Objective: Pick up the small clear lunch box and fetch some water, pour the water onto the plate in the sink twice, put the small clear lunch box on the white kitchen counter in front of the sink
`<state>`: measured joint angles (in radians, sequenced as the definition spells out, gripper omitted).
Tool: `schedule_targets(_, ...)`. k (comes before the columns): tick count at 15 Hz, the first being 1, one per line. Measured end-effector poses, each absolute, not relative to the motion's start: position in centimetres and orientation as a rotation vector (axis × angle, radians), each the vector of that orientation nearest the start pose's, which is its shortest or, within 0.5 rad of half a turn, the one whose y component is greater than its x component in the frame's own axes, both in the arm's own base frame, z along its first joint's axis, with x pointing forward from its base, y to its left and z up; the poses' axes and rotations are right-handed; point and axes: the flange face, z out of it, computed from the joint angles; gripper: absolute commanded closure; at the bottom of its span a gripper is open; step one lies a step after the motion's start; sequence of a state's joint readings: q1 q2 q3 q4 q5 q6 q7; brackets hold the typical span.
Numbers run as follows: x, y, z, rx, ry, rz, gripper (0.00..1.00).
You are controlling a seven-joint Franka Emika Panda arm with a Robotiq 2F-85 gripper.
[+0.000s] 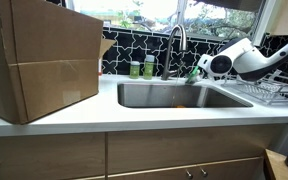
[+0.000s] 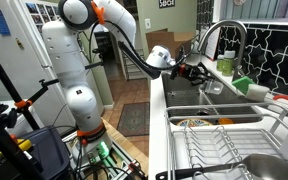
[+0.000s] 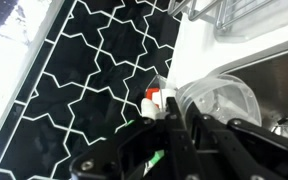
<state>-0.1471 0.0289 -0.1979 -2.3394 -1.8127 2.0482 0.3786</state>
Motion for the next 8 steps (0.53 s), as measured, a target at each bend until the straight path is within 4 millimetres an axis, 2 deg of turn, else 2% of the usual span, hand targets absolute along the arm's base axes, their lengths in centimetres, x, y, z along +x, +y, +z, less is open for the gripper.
schedule_targets(8, 46.14, -22.27, 34.07, 1.486, 0.559, -0.187, 0.97)
